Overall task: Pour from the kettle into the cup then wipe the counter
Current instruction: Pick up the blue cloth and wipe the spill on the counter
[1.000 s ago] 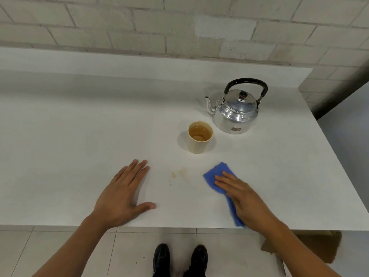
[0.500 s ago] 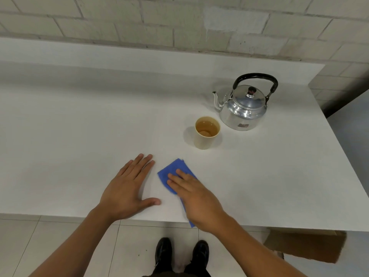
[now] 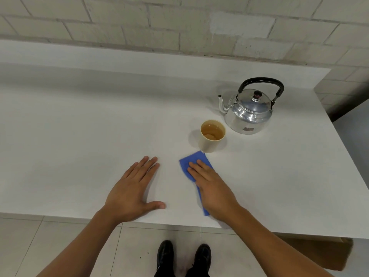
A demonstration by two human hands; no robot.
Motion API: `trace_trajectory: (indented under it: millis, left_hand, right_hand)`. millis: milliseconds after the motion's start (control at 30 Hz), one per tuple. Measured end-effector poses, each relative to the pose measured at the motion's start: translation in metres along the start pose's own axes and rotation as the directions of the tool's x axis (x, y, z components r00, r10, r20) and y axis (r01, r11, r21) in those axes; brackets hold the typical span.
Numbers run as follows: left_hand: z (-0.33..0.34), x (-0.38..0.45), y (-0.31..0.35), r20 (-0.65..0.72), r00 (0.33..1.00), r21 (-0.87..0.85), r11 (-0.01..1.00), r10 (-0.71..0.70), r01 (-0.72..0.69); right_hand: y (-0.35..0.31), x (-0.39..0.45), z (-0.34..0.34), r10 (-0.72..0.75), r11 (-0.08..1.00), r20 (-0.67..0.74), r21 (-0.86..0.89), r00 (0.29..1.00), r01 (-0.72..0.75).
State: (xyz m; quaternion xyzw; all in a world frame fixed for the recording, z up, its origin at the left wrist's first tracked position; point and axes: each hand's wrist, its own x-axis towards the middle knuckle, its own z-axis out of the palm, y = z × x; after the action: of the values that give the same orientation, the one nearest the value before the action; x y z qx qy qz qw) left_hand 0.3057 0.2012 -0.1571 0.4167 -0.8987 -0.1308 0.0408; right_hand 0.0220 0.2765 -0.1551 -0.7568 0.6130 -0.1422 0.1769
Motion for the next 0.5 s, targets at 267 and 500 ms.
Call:
trace_trajectory:
  millis: [267,500]
  left_hand:
    - [0.001,0.000,-0.001,-0.005,1.000,-0.037,0.999,0.007,-0.007]
    - [0.003,0.000,-0.002,-0.003,1.000,-0.021,1.000,0.005,-0.005]
  right_hand:
    - [-0.040,0.026,0.027,-0.087,0.996,0.030,-0.013,0.996,0.088]
    - [-0.015,-0.049,0.012,-0.205,0.978,0.113,0.057,0.972,0.200]
